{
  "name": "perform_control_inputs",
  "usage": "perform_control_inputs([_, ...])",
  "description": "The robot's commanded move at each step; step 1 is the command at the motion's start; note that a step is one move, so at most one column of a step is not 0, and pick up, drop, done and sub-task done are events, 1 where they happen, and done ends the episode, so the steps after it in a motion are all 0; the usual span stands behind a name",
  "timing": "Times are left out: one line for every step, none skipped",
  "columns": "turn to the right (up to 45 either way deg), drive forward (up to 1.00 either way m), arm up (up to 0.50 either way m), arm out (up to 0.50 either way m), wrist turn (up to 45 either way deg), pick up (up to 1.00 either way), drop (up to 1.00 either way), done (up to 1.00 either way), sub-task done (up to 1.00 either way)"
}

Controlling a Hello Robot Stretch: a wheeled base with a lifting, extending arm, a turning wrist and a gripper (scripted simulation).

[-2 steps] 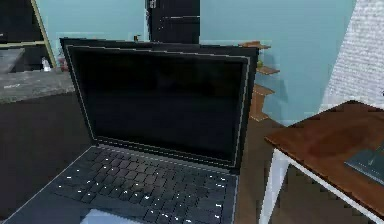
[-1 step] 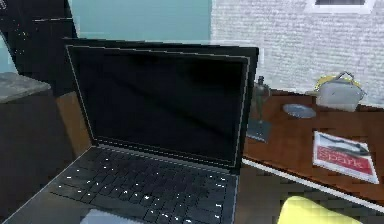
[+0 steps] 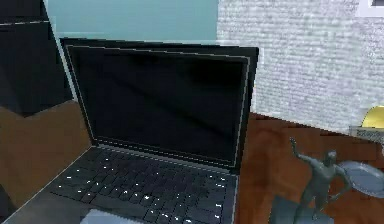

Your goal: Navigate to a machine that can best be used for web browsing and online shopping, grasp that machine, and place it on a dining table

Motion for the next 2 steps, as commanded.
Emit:
perform_control_inputs([-45.0,0.00,0.00,0.00,0.0,0.00,0.00,0.00,0.00])
perform_control_inputs([-45.0,0.00,0.00,0.00,0.0,0.00,0.00,0.00,0.00])
